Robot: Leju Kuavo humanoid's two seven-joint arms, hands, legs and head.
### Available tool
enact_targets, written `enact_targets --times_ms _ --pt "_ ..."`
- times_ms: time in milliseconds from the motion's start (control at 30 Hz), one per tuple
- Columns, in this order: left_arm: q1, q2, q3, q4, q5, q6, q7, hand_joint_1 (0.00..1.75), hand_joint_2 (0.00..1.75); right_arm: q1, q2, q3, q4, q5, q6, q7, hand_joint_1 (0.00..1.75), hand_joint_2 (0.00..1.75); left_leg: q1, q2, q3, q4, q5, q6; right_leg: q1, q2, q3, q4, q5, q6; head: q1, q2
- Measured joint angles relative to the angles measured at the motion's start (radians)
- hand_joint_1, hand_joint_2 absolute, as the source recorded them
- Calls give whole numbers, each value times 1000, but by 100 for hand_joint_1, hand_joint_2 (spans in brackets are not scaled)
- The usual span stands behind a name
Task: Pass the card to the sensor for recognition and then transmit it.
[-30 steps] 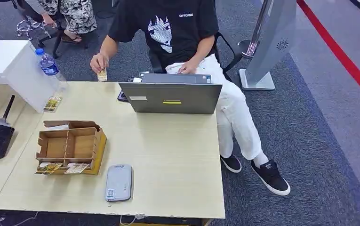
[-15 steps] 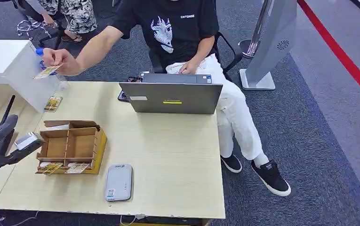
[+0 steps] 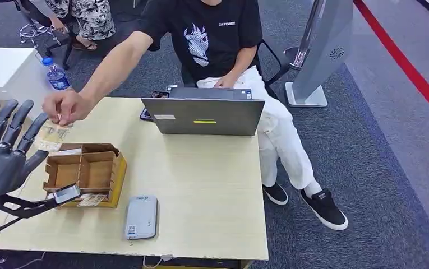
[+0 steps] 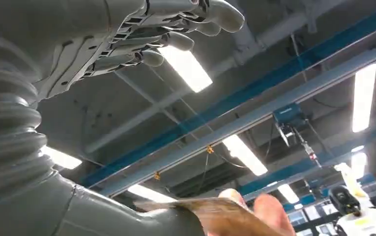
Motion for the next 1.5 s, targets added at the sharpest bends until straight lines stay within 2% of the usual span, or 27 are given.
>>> enact_targets --times_ms 367,400,433,933,1100,1300,1500 --pt "0 8 -29 0 13 0 3 0 175 -5 16 -35 -28 -7 51 43 0 175 0 0 0 0 0 0 0 0 0 0 0 0 0 0" --pt "0 9 -31 0 13 0 3 166 175 -5 18 -39 -34 -2 53 47 0 175 0 0 0 0 0 0 0 0 0 0 0 0 0 0" --pt "0 9 -34 0 16 0 3 175 175 -5 22 -43 -40 5 56 48 0 175 0 0 0 0 0 0 0 0 0 0 0 0 1 0" --pt "6 16 -51 1 43 -3 2 175 175 -8 34 -69 -80 43 63 41 0 175 0 0 -1 0 0 0 0 0 0 0 0 0 0 0" --pt "16 11 -66 1 49 -23 -24 175 175 -12 34 -75 -79 61 46 26 0 175 0 0 -1 0 0 0 0 0 0 0 0 0 0 0" --pt "29 -21 -154 39 73 -60 -58 175 175 -20 32 -77 -57 75 18 6 0 175 0 0 0 0 0 0 0 0 0 0 0 0 0 0" --pt "50 -83 -287 131 141 -83 -79 175 175 -30 5 -77 -6 77 -10 -17 0 175 0 0 -1 0 0 0 0 0 0 0 0 0 0 0"
